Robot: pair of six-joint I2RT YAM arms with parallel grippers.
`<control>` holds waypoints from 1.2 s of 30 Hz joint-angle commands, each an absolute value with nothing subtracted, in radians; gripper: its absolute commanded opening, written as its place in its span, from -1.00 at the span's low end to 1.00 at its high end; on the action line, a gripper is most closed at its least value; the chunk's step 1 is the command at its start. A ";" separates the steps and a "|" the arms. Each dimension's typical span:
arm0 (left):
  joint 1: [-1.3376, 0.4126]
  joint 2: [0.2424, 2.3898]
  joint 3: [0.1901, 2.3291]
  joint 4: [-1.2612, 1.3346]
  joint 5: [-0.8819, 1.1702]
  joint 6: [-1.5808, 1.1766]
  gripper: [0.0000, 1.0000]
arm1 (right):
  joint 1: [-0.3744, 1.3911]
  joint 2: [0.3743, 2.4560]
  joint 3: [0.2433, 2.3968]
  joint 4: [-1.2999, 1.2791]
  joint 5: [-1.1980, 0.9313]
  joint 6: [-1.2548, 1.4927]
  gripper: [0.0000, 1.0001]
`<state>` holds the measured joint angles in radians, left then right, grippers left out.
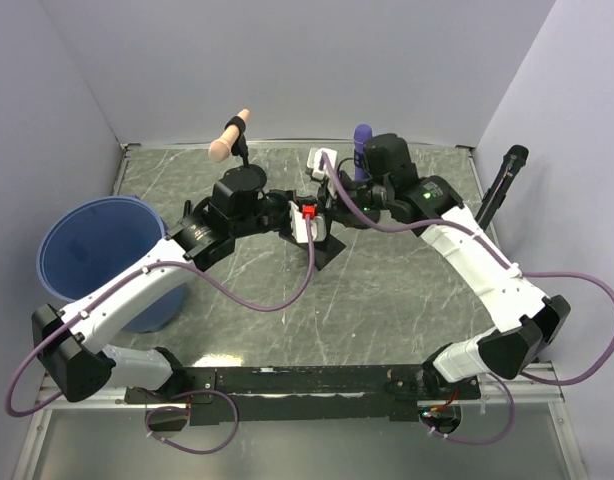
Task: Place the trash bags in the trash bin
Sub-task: Adjust the trash bag at the center of the board.
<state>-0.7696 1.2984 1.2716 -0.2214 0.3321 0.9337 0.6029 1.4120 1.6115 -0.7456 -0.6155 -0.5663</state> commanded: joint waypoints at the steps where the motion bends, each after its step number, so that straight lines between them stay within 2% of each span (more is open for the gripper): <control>1: -0.782 1.262 1.322 -0.143 0.382 0.903 -0.99 | 0.617 1.420 1.507 -0.716 -0.569 -0.630 -1.00; 3: -0.782 1.270 1.335 -0.140 0.377 0.900 -0.99 | 0.629 1.422 1.503 -0.735 -0.574 -0.632 -1.00; 10: -0.781 1.290 1.253 -0.238 0.368 0.882 -0.99 | 0.629 1.388 1.723 -0.715 -0.664 -0.555 -1.00; 14: -0.781 1.289 1.302 -0.287 0.383 0.859 -0.99 | 0.609 1.405 1.646 -0.698 -0.583 -0.598 -1.00; 19: -0.781 1.279 1.345 -0.201 0.371 0.862 -0.99 | 0.632 1.422 1.534 -0.732 -0.597 -0.620 -1.00; 23: -0.781 1.307 1.352 -0.218 0.345 0.867 -0.99 | 0.664 1.382 1.592 -0.732 -0.636 -0.601 -1.00; 28: -0.781 1.281 1.244 -0.239 0.360 0.893 -0.99 | 0.660 1.394 1.715 -0.749 -0.591 -0.617 -1.00; 36: -0.781 1.298 1.388 -0.281 0.379 0.896 -0.99 | 0.641 1.394 1.485 -0.730 -0.546 -0.664 -1.00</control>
<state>-0.7708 1.2942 1.2919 -0.2901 0.3397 0.8787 0.6453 1.4006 1.5589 -0.7525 -0.5583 -0.6361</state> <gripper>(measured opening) 0.012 0.005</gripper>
